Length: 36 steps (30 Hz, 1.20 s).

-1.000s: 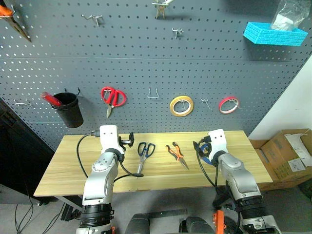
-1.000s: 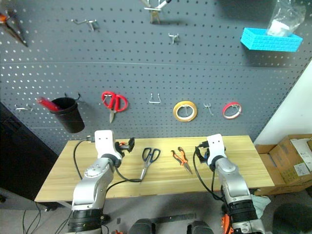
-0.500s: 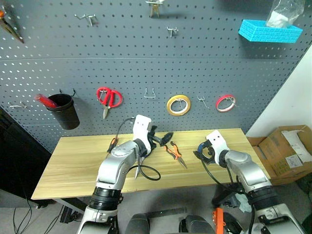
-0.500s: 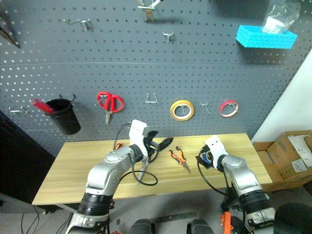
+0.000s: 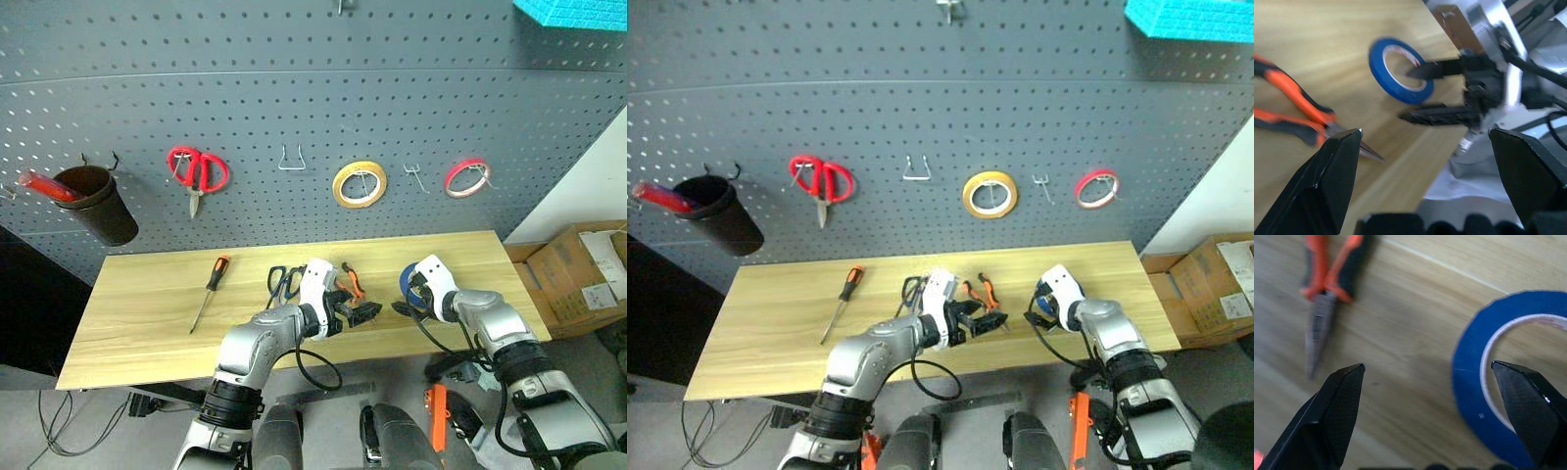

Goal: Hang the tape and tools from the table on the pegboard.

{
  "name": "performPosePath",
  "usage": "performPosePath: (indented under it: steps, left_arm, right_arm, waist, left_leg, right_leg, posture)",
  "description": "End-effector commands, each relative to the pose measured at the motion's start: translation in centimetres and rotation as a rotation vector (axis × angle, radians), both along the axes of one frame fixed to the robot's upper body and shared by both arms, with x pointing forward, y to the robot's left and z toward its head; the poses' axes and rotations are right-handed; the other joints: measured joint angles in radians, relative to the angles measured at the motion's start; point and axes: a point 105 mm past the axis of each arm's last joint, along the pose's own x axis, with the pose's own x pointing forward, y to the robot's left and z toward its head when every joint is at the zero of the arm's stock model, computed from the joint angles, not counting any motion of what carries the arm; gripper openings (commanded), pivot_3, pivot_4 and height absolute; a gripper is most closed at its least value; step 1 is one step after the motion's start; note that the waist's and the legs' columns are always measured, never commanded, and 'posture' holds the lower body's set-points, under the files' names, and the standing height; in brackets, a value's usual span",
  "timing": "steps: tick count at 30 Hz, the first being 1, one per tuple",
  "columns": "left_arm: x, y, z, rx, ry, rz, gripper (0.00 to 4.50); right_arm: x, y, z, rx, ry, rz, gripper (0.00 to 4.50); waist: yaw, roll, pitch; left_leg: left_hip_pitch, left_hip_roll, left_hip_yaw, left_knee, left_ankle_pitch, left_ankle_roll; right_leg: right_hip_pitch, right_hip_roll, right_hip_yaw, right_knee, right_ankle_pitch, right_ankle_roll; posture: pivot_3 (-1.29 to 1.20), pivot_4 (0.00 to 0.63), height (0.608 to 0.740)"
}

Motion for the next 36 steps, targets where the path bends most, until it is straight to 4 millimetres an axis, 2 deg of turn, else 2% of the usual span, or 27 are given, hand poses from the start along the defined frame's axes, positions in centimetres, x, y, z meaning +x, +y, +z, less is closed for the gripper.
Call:
performPosePath:
  steps: [1,6,7,8,10,15,19,23,26,28,30,33,36]
  left_arm:
    - [-0.5,-1.2,0.4,-0.046,0.01,-0.025,4.44]
    - [-0.7,-1.8,0.6,-0.068,0.018,-0.041,4.44]
    - [-0.6,-1.8,0.6,-0.066,0.016,-0.041,4.5]
    - [-0.5,-1.8,0.5,-0.061,0.012,-0.04,4.5]
    - [-0.3,-1.6,0.4,-0.049,0.003,-0.031,4.5]
    - [0.4,-1.4,0.6,-0.048,-0.01,-0.021,4.5]
    - [0.9,-1.4,1.0,-0.047,-0.029,-0.019,4.5]
    - [1.0,-1.7,1.5,-0.056,-0.047,-0.037,4.5]
    - [0.8,-2.0,2.4,-0.08,-0.073,-0.07,4.5]
    - [0.5,-1.7,4.1,-0.12,-0.109,-0.107,4.5]
    - [0.5,-1.4,5.3,-0.154,-0.123,-0.129,4.5]
    - [0.8,0.9,8.0,-0.204,-0.168,-0.11,4.5]
    - [1.4,3.7,10.4,-0.281,-0.175,-0.048,4.5]
  right_arm:
    - [1.0,-1.0,0.3,-0.011,-0.024,-0.026,4.5]
    - [0.9,-1.7,-0.6,-0.022,0.014,-0.037,4.5]
    - [0.9,-1.7,-0.6,-0.019,0.017,-0.035,4.21]
    - [0.9,-1.7,-0.7,-0.018,0.016,-0.036,4.12]
    - [1.0,-1.9,-0.7,-0.033,0.011,-0.034,3.59]
    - [0.9,-1.8,-0.8,-0.031,0.018,-0.031,1.75]
    - [0.9,-1.9,-0.4,-0.04,-0.007,-0.022,0.54]
    - [0.8,-2.3,0.1,-0.064,-0.05,-0.019,0.53]
    - [0.2,-2.1,1.6,-0.085,-0.166,-0.024,0.53]
    - [-1.1,-1.0,4.6,-0.135,-0.376,0.003,0.53]
    - [-2.3,-0.1,6.6,-0.168,-0.506,0.014,0.53]
    - [-4.8,2.3,9.8,-0.201,-0.744,0.016,0.53]
    - [-5.9,4.3,11.4,-0.198,-0.891,0.008,0.53]
  waist:
    - [0.0,0.0,0.012]
    - [-0.001,-0.002,0.027]
    - [-0.001,-0.002,0.028]
    - [-0.001,-0.002,0.028]
    - [-0.002,-0.002,0.029]
    - [-0.011,-0.002,0.03]
    - [-0.018,-0.002,0.029]
    - [-0.021,-0.001,0.029]
    - [-0.02,0.0,0.029]
    - [-0.021,0.003,0.026]
    - [-0.025,0.006,0.022]
    - [-0.032,0.006,0.007]
    - [-0.046,0.004,-0.022]
  left_leg:
    - [0.0,0.0,0.0,0.0,0.0,0.0]
    - [0.0,0.0,0.0,-0.003,0.0,0.0]
    - [0.0,0.0,0.0,-0.003,0.0,0.0]
    - [0.0,0.0,0.0,-0.003,0.0,0.0]
    - [0.0,0.0,0.0,-0.003,0.0,0.0]
    - [0.0,0.0,0.0,-0.003,0.0,0.0]
    - [0.0,0.0,0.0,-0.003,0.0,0.0]
    - [0.0,0.0,0.0,-0.004,0.0,0.0]
    - [-0.002,-0.001,-0.001,-0.004,0.0,-0.001]
    - [-0.004,-0.002,-0.001,-0.004,0.0,-0.001]
    - [-0.01,-0.003,-0.004,-0.003,0.0,-0.002]
    - [-0.016,-0.004,-0.003,-0.003,0.004,-0.009]
    - [-0.016,-0.002,-0.004,-0.004,0.005,-0.011]
  right_leg:
    - [0.0,0.0,0.0,0.0,0.0,0.0]
    - [-0.001,-0.001,0.0,-0.001,-0.001,0.001]
    - [-0.001,-0.001,0.0,-0.001,-0.001,0.001]
    - [-0.001,-0.001,0.0,-0.001,-0.001,0.001]
    - [-0.001,-0.001,0.0,-0.001,-0.001,0.001]
    - [0.0,-0.001,0.0,-0.001,-0.001,0.001]
    - [0.0,-0.001,0.0,-0.001,-0.001,0.001]
    - [-0.001,-0.001,-0.001,-0.002,-0.001,0.002]
    - [-0.001,-0.003,-0.002,-0.002,-0.002,0.004]
    - [-0.003,-0.003,-0.002,-0.002,-0.003,0.005]
    - [-0.008,-0.004,-0.003,-0.001,-0.004,0.007]
    - [-0.018,-0.005,-0.002,0.002,-0.003,0.007]
    - [-0.019,-0.004,-0.003,0.003,-0.003,0.007]
  posture:
    - [0.2,0.304,0.74]
    - [0.2,0.313,0.74]
    - [0.19,0.312,0.74]
    - [0.19,0.312,0.74]
    - [0.19,0.309,0.74]
    - [0.18,0.293,0.74]
    - [0.17,0.274,0.74]
    - [0.16,0.251,0.74]
    - [0.13,0.215,0.74]
    - [0.11,0.192,0.74]
    - [0.09,0.155,0.74]
    - [0.07,0.123,0.74]
    - [0.06,0.08,0.74]
